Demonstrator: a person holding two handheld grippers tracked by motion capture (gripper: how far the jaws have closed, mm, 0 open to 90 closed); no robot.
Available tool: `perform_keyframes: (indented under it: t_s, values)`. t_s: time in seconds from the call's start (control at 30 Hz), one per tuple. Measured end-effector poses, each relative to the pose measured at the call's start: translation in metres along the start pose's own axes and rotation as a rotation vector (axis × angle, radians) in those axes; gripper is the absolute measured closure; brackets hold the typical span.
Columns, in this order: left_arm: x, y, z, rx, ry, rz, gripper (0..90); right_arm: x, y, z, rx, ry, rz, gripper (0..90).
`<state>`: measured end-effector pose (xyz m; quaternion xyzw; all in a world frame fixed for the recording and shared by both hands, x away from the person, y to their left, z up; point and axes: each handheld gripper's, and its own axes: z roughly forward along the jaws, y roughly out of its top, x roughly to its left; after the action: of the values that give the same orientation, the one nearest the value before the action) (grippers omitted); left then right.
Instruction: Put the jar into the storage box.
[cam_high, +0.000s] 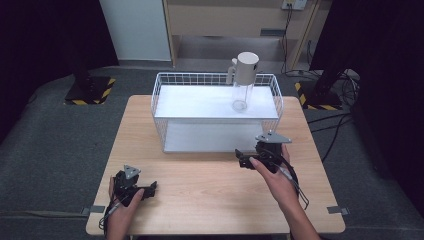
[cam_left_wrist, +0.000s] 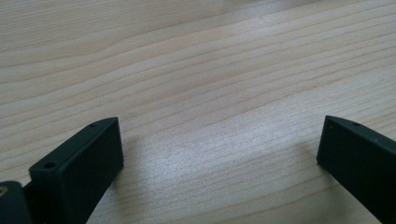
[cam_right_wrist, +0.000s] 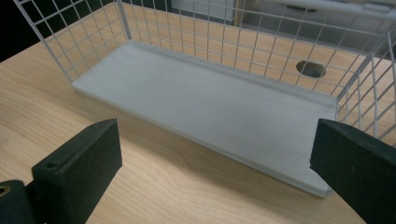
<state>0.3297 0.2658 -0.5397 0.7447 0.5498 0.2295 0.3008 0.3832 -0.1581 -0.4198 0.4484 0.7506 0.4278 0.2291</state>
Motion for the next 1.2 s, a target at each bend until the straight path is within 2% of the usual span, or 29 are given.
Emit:
perform_keyframes:
  t_s: [0.3, 0.53, 0.6, 1.13, 1.2]
  values:
    - [0.000, 0.000, 0.000, 0.000, 0.000, 0.000, 0.0, -0.002, -0.009, 0.003, 0.016, 0.002, 0.010, 2.4]
    - [0.000, 0.000, 0.000, 0.000, 0.000, 0.000, 0.0, -0.002, -0.009, 0.003, 0.016, 0.002, 0.010, 2.4]
    - [0.000, 0.000, 0.000, -0.001, 0.000, 0.000, 0.0, -0.004, -0.016, 0.006, 0.026, -0.001, 0.010, 2.4]
    - [0.000, 0.000, 0.000, -0.001, 0.000, 0.000, 0.0, -0.004, -0.017, 0.007, 0.029, -0.004, 0.010, 2.4]
    - [0.000, 0.000, 0.000, 0.000, 0.000, 0.000, 0.0, -0.011, -0.035, 0.021, 0.057, -0.013, 0.023, 2.4]
